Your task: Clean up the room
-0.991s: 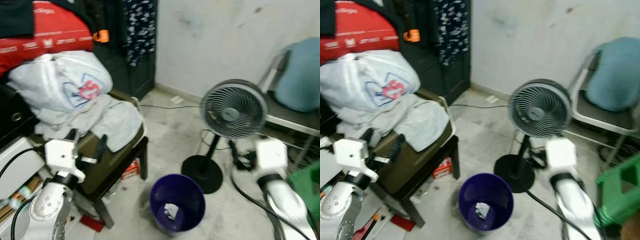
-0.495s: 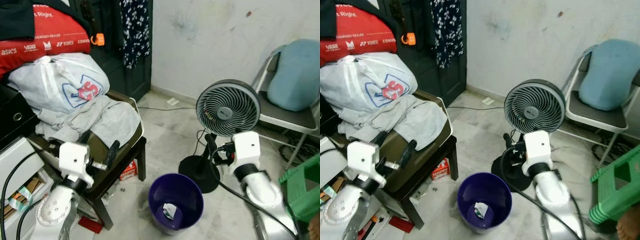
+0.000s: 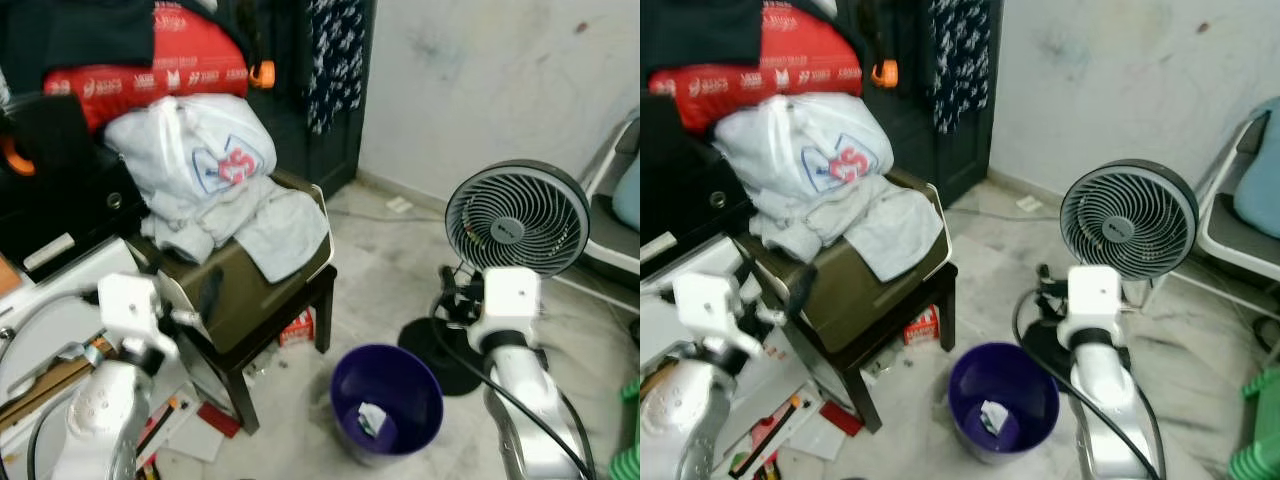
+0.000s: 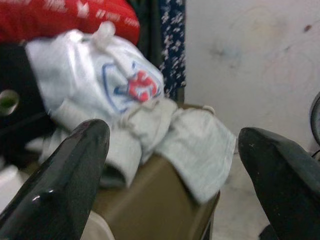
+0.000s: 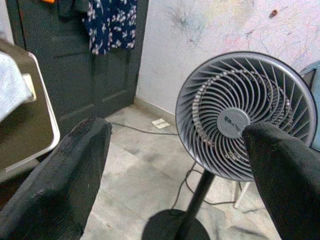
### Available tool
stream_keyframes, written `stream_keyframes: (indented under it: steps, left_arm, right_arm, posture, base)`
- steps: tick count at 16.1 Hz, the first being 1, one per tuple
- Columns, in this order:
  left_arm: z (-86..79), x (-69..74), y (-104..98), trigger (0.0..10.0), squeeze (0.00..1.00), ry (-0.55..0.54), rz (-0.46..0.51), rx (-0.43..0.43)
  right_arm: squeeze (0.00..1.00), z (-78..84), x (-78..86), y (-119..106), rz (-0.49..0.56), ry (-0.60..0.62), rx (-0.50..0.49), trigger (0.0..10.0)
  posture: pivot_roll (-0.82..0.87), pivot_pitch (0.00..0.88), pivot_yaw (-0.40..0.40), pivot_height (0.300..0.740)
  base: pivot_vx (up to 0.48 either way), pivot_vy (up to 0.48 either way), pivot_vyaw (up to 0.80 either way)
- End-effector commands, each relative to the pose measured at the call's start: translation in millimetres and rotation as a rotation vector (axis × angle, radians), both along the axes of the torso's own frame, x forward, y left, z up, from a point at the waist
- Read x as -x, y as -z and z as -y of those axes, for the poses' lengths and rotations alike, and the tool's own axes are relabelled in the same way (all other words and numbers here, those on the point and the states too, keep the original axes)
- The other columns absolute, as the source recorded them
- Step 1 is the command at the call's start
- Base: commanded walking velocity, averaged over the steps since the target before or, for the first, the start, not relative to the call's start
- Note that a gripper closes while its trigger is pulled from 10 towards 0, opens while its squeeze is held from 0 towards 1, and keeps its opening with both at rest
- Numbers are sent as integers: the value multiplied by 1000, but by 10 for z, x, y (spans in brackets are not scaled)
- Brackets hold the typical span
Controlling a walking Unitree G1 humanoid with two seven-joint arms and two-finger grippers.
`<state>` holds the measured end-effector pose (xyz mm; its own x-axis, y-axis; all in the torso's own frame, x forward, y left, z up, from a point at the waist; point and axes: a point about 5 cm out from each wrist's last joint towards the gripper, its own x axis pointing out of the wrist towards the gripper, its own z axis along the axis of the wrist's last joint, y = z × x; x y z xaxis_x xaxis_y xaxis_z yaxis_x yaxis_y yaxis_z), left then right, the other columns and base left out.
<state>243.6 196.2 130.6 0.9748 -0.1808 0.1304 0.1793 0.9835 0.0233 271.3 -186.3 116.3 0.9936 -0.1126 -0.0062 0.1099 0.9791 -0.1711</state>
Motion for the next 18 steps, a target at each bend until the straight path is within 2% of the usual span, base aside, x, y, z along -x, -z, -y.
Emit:
stream_keyframes:
  steps: [1,5,6,10,13,18]
  left_arm:
    - [16,-38,-29,10000,0,14,6,2]
    - [18,-44,-22,10000,0,-17,12,-18]
    - [23,-54,-48,10000,0,-19,18,-13]
    - [77,-37,-90,10000,0,-14,28,-5]
    - [180,11,-80,10000,0,28,23,-20]
    - [221,10,-77,10000,0,28,12,-48]
  right_arm:
    - [0,71,-5,21,-20,50,-11,10000]
    - [0,9,-25,-23,-17,22,-9,10000]
    - [0,-50,-26,-66,3,-20,38,10000]
    - [0,-70,-18,-76,-6,-25,46,10000]
    - [0,-64,17,-74,-17,-45,59,10000]
    - [0,-52,1,-126,-15,-43,64,10000]
  posture:
    - [-49,0,-2,740]
    - [-47,6,-1,740]
    - [-52,20,-2,740]
    - [-53,58,-9,740]
    - [-59,74,-21,740]
    - [-61,101,-28,740]
  base:
    - [0,0,0]
    - [0,0,0]
    - [0,0,0]
    - [0,0,800]
    - [0,0,800]
    - [0,0,800]
